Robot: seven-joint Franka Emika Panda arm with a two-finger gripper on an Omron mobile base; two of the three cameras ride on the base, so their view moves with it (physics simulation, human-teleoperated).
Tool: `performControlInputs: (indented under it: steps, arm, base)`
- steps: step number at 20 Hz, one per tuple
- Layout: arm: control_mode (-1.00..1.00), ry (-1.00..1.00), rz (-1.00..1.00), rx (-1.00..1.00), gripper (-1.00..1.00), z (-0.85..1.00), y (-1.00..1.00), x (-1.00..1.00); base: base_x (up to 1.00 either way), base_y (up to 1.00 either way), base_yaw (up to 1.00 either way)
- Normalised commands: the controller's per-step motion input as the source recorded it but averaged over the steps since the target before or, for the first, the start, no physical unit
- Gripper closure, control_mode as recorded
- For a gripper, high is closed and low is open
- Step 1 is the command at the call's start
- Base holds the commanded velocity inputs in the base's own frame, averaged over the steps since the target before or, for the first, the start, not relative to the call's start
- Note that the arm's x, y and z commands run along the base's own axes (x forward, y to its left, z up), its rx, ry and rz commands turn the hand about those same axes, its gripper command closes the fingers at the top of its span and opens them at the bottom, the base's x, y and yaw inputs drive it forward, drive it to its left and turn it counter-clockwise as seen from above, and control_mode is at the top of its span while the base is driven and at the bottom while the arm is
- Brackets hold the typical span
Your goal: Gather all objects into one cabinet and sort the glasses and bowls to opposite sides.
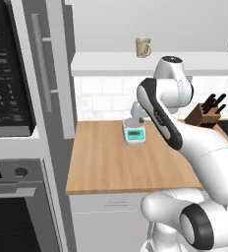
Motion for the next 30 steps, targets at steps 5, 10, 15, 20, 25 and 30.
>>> performControlInputs:
  steps: [5, 10, 15, 20, 25, 30]
  arm:
    - [1.0, 0.0, 0.0, 0.0, -1.0, 0.0, 0.0, 0.0]
    - [1.0, 0.0, 0.0, 0.0, -1.0, 0.0, 0.0, 0.0]
    - [1.0, 0.0, 0.0, 0.0, -1.0, 0.0, 0.0, 0.0]
    - [1.0, 0.0, 0.0, 0.0, -1.0, 0.0, 0.0, 0.0]
    - [1.0, 0.0, 0.0, 0.0, -1.0, 0.0, 0.0, 0.0]
    - [1.0, 0.0, 0.0, 0.0, -1.0, 0.0, 0.0, 0.0]
  base:
    - [0.58, -0.03, -0.03]
    - [0.99, -0.33, 0.0]
    - [1.0, -0.82, 0.0]
    - [0.31, -0.08, 0.0]
    - [0.15, -0.05, -0.29]
    - [0.15, -0.02, -0.34]
